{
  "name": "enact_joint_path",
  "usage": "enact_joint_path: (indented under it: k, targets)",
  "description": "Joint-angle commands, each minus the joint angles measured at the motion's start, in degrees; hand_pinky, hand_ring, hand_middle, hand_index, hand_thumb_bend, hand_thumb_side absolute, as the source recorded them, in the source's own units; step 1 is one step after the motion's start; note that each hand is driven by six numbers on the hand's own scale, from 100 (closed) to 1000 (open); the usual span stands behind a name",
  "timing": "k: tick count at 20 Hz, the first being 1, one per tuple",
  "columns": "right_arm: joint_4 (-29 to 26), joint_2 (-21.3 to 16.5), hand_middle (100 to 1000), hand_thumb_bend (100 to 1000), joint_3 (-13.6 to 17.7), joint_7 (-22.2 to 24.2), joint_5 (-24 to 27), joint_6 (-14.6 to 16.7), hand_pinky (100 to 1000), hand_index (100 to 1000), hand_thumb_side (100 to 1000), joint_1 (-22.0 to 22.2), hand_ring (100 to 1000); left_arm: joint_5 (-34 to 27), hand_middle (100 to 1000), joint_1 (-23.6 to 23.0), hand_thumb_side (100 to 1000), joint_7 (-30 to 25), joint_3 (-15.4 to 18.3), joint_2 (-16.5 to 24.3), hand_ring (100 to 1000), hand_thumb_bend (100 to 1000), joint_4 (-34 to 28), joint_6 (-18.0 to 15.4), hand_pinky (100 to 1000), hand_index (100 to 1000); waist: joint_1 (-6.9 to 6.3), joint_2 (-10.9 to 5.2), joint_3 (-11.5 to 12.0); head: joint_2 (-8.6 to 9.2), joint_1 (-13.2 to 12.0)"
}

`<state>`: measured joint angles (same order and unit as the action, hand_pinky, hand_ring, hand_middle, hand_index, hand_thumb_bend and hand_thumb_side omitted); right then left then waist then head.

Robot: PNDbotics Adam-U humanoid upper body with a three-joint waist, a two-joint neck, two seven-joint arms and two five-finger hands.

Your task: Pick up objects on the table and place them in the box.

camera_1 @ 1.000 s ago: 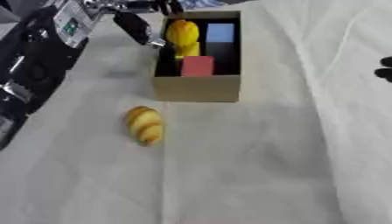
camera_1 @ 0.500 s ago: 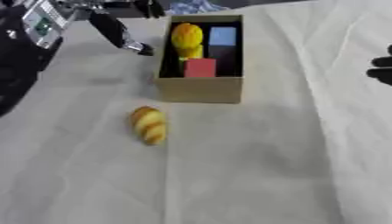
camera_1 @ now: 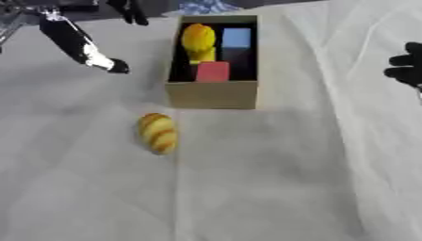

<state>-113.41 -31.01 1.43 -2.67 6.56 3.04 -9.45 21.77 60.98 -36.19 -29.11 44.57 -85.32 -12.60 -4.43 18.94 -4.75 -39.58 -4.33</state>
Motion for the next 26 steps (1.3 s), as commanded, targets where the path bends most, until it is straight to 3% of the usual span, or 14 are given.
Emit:
enact_joint_path:
  k: [1,7,15,26]
  targets:
    - [-1.2,-1.5,742,100,0.7,-0.3,-0.4,0.0,882,876,712,-0.1,772,-0.9,739,-1.4,506,-0.5,-0.9,4.4,751,535,-7.1,2.3,803,847,0.34,-1.06,0.1,0.26,0.4]
    - [-1.2,-1.5,742,100,0.6,-0.4,-0.5,-0.1,881,875,715,0.0,771,-0.5,747,-4.8,517,-1.7,-2.3,5.3,756,551,-10.0,5.0,803,856,0.35,-0.83,0.8,0.3,0.9]
    - [-1.2,-1.4,742,100,0.5,-0.4,-0.5,-0.2,881,875,718,0.1,771,3.9,769,-4.6,490,-1.0,-4.1,3.2,773,495,-8.1,5.6,812,867,0.78,-0.49,0.9,0.39,0.6]
    - [-1.2,-1.1,742,100,0.5,-0.4,-0.4,-0.3,881,874,721,-0.1,771,6.5,765,-3.6,410,-3.4,-7.4,-1.1,774,529,-2.6,2.4,813,865,0.8,-0.06,0.8,0.36,0.2]
